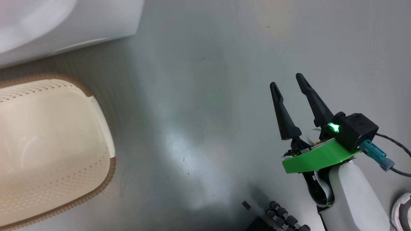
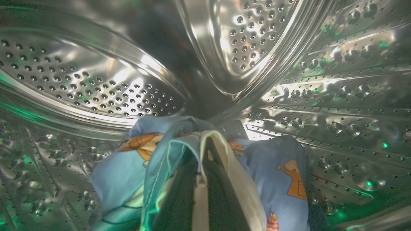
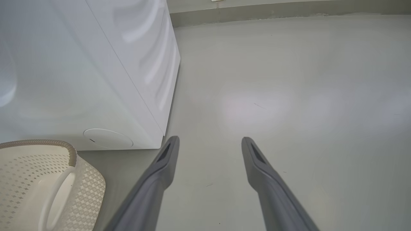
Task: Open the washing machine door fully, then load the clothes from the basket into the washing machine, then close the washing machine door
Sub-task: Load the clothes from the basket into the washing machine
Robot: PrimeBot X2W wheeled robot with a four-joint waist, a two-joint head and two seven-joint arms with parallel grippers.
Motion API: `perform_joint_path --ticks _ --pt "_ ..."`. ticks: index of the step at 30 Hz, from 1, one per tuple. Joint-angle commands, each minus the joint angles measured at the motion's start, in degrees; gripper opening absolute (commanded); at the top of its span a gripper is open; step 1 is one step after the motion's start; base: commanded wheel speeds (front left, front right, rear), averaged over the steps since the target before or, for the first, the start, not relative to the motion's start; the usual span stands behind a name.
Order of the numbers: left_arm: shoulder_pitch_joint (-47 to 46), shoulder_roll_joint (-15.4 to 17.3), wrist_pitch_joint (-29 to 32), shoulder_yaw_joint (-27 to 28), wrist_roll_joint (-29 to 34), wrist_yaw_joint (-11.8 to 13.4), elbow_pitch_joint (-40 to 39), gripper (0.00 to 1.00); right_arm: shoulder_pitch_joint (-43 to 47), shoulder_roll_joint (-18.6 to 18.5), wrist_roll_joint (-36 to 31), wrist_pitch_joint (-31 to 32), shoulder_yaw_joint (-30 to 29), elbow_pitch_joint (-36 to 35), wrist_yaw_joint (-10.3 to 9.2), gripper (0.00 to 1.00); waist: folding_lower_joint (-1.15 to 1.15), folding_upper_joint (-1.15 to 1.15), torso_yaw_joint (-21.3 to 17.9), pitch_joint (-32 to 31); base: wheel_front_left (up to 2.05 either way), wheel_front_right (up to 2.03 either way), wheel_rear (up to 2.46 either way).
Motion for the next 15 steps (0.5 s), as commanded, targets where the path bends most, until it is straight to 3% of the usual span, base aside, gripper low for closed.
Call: perform_joint_path --ticks 1,15 --pt "-1.9 3.08 -0.85 -1.11 0.18 -0.11 -0.76 0.0 1.02 0.05 0.6 -0.27 1.38 -1.22 0.09 1.0 0.0 0.0 -0.67 0.64 0.0 0.0 0.0" --pt "-9.01 2.56 -3.76 -10.18 -6.06 -0.13 6.91 0.0 0.64 0.05 1.59 -0.27 2.94 -1.16 0.09 1.0 0.0 0.0 -2.48 1.64 0.0 0.0 0.0"
